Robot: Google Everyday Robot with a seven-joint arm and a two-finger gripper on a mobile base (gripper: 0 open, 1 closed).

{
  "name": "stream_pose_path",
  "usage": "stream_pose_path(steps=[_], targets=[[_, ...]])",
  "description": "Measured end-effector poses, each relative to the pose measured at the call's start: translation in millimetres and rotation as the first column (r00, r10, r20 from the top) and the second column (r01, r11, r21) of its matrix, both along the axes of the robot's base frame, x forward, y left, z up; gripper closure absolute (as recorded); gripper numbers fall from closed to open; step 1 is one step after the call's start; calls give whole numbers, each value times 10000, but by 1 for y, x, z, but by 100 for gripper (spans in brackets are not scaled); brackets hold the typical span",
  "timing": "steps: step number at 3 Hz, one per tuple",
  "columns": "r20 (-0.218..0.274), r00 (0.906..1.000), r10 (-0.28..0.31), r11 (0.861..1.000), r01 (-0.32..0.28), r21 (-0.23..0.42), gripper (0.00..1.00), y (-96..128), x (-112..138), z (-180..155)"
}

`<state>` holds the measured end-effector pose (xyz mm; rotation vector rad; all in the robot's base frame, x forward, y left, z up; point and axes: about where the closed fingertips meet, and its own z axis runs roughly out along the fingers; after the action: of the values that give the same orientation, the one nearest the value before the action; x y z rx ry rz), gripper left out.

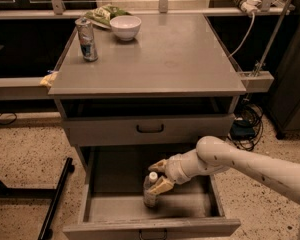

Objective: Pick blue plastic bottle from middle drawer and place on counter

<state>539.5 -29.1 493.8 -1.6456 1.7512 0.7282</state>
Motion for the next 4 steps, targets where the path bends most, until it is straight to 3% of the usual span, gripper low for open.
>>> stream_pose_path(steps=[2,3,4], targets=[[0,10000,0,10000,0,0,89,0,0,0],[62,9999,-137,9999,137,-88,100,-8,-8,19],[112,9994,-327,9992,330,-225,100,-18,-19,59]])
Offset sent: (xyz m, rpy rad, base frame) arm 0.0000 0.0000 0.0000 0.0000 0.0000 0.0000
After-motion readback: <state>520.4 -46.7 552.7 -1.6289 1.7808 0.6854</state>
